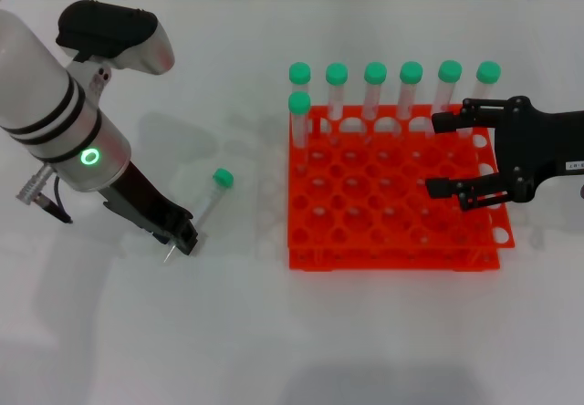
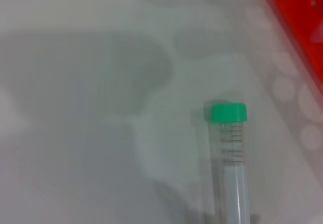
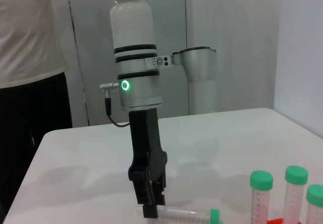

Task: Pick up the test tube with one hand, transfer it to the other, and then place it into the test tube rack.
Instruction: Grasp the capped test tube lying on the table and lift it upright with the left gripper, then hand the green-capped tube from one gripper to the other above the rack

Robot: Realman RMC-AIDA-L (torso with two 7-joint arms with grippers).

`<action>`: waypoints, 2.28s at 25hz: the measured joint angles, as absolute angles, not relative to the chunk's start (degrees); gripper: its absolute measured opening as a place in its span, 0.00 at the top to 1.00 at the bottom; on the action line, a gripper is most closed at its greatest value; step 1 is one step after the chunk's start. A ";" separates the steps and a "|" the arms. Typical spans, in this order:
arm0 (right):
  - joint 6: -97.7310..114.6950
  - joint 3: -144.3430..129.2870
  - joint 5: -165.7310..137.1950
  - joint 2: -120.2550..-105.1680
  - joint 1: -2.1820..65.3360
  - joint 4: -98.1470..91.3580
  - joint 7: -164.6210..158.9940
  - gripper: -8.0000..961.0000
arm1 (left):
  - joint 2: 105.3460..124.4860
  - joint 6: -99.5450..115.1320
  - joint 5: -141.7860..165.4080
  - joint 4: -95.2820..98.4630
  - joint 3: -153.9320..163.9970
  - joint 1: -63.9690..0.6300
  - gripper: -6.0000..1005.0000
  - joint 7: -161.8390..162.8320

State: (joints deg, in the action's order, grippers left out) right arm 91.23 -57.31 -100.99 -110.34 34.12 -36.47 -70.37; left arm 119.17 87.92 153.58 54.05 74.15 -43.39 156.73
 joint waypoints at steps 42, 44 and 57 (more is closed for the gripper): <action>91.88 -56.51 -99.99 -112.34 33.49 -37.06 -69.46 0.09 | 114.34 76.71 104.50 55.90 59.33 -37.94 0.78 99.72; 91.92 -56.51 -99.51 -112.39 33.59 -37.07 -69.44 0.09 | 112.84 78.51 102.66 49.48 58.59 -40.63 0.78 96.10; 92.22 -53.44 -97.08 -112.37 32.94 -37.52 -69.45 0.09 | 111.91 80.88 109.07 29.09 57.55 -52.33 0.77 82.53</action>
